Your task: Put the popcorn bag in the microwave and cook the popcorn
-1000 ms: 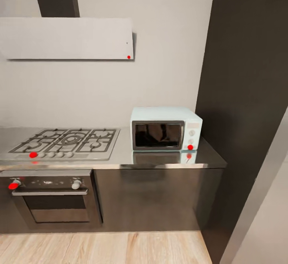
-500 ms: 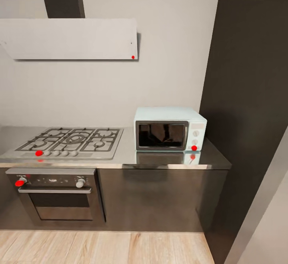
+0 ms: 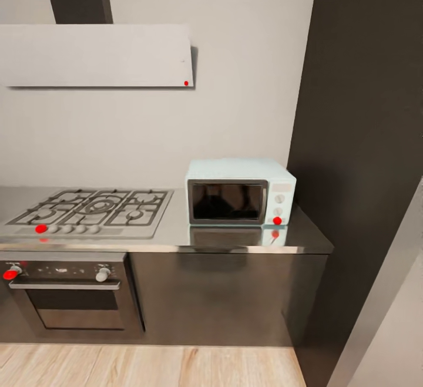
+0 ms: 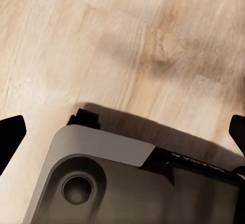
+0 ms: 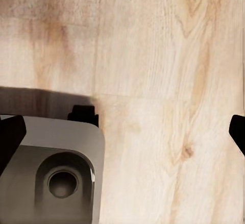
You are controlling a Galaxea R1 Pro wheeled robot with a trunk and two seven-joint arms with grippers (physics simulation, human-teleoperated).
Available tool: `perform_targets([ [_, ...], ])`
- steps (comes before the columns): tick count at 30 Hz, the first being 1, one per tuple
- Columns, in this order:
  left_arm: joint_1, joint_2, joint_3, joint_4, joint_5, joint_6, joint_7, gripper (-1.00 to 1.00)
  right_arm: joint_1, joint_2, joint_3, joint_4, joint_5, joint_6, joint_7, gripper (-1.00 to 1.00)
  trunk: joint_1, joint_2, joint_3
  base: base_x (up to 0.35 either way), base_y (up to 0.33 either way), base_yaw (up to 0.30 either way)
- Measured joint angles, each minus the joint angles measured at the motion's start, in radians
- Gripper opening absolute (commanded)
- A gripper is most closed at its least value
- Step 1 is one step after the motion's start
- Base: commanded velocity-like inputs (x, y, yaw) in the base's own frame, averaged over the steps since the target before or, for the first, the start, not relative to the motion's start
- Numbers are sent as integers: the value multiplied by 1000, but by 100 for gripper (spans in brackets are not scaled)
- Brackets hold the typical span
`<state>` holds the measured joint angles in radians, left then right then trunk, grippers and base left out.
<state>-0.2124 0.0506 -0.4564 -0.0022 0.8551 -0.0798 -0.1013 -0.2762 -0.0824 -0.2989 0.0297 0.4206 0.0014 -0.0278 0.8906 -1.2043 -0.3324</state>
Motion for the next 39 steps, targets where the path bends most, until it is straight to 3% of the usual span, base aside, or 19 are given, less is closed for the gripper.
perform_targets([
  [10,0,0,1,0,0,0,1,100,0,0,0,0,-2,0,0,100,0,0,0,129,-226,0],
  [18,0,1,1,0,1,0,1,100,0,1,0,0,-5,0,-1,100,0,0,0,2,-3,-169],
  [39,0,2,1,0,3,-1,1,100,0,1,2,0,1,1,0,100,0,0,0,0,0,-4],
])
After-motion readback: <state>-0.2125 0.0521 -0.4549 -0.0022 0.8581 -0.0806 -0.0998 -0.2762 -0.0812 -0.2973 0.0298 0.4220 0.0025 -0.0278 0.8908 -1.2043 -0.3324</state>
